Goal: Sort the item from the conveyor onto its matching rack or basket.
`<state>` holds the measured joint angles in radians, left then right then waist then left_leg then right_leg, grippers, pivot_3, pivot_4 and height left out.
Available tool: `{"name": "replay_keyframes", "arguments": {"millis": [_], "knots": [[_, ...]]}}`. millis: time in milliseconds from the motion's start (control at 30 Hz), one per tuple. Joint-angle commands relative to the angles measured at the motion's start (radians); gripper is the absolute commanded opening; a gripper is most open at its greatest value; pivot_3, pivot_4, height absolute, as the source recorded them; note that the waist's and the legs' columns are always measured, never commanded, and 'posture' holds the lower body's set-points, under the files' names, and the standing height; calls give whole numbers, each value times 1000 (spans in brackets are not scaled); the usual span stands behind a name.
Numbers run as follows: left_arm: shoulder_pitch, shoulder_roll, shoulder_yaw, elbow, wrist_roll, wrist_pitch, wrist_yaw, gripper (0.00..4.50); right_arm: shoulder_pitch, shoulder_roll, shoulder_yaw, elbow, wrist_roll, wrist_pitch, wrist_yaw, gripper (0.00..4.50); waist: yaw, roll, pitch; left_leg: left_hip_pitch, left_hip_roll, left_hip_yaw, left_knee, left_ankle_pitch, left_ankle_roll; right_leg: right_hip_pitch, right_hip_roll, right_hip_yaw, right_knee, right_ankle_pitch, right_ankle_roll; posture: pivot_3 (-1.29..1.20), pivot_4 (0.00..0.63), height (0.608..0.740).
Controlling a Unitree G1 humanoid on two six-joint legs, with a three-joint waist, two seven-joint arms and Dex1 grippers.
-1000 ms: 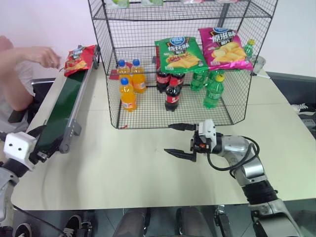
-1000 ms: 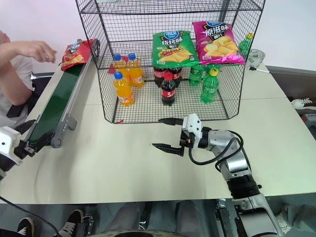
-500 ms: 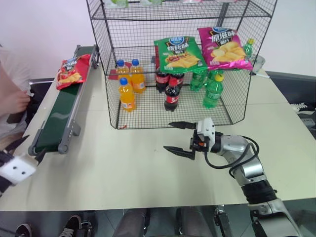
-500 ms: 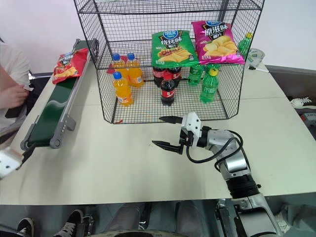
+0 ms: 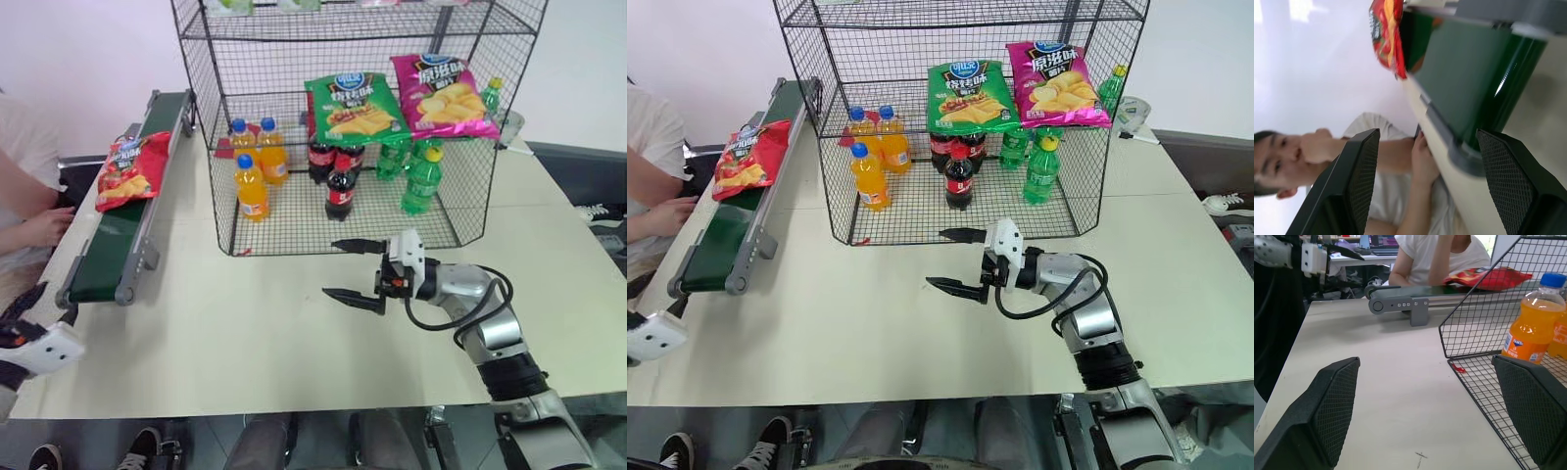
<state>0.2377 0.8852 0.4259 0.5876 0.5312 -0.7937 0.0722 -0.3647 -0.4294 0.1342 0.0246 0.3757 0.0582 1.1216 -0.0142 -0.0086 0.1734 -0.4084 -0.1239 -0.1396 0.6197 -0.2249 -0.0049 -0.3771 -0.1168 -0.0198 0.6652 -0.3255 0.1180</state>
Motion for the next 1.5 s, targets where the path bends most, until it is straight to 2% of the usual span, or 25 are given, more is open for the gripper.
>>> {"name": "replay_keyframes", "arguments": {"millis": [33, 700, 1500], "knots": [[-19, 37, -38, 22, 8, -4, 52, 3265, 2, 0, -11, -57, 12, -1, -11, 4500, 0, 0, 0, 0, 0, 0, 0, 0, 0, 0, 0, 0, 0, 0, 0, 0, 150, 740], [-77, 84, -171, 101, 7, 3, 172, 3265, -8, -10, -15, -44, -6, -14, -27, 4500, 1, 0, 0, 0, 0, 0, 0, 1, -1, 0, 0, 0, 1, 0, 0, 0, 150, 740], [-206, 70, -286, 104, 21, 47, 255, 3265, 4, -22, -13, -48, -3, -11, -25, 4500, 2, -3, -2, 0, 0, 0, 0, 1, -2, -1, 0, 0, 2, 0, 0, 0, 150, 740]]}}
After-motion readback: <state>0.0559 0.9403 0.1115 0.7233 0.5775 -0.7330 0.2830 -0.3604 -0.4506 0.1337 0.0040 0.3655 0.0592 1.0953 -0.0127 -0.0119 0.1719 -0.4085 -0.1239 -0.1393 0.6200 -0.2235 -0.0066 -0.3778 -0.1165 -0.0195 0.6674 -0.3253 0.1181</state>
